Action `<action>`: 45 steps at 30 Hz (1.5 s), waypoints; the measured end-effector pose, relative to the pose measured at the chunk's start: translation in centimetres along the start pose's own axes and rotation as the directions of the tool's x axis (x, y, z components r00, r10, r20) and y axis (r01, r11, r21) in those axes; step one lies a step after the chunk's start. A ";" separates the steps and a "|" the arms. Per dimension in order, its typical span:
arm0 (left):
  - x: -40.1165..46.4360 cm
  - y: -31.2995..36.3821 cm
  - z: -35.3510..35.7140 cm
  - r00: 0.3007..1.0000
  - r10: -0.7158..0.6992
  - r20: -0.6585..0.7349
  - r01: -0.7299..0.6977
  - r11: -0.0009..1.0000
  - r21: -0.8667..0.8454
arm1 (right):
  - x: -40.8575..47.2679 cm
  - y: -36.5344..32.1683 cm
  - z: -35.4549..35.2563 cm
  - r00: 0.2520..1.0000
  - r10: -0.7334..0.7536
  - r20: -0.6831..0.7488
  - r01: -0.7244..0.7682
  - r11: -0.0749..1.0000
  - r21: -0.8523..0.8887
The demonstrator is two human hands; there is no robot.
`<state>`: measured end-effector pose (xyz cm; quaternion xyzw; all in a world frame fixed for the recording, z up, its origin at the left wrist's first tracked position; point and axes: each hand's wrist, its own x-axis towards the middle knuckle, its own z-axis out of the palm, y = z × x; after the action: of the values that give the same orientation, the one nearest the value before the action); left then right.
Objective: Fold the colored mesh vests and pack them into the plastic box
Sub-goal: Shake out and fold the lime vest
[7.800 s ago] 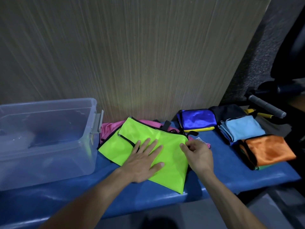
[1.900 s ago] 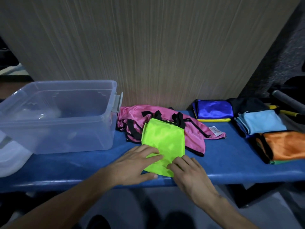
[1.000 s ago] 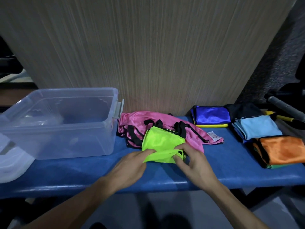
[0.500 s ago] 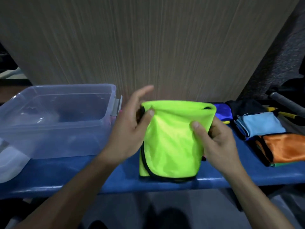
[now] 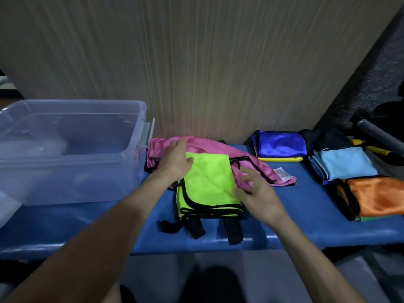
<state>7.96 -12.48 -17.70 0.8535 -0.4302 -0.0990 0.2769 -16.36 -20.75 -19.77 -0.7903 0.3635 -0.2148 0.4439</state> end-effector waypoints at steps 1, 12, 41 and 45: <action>-0.4 0.3 -0.2 0.992 0.119 -0.044 -0.113 0.987 0.111 | -0.7 -0.1 -0.3 0.994 -0.101 -0.029 0.097 0.989 -0.113; -6.6 3.4 0.7 0.602 0.617 0.507 -0.684 0.726 -0.071 | -7.9 0.1 -0.4 0.774 -0.501 0.387 0.602 0.396 -0.693; -7.7 2.9 1.2 0.586 0.446 0.677 -0.639 0.768 0.048 | -9.9 -0.1 0.8 0.782 -0.604 -0.156 0.388 0.667 -0.637; -7.9 2.9 1.4 0.596 0.443 0.670 -0.639 0.767 0.062 | -10.1 0.4 1.4 0.754 -0.656 -0.022 0.481 0.575 -0.661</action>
<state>0.60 -8.16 -17.81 0.6285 -0.7466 -0.2180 0.0055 -22.13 -12.38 -20.96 -0.9280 0.1925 -0.3189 0.0124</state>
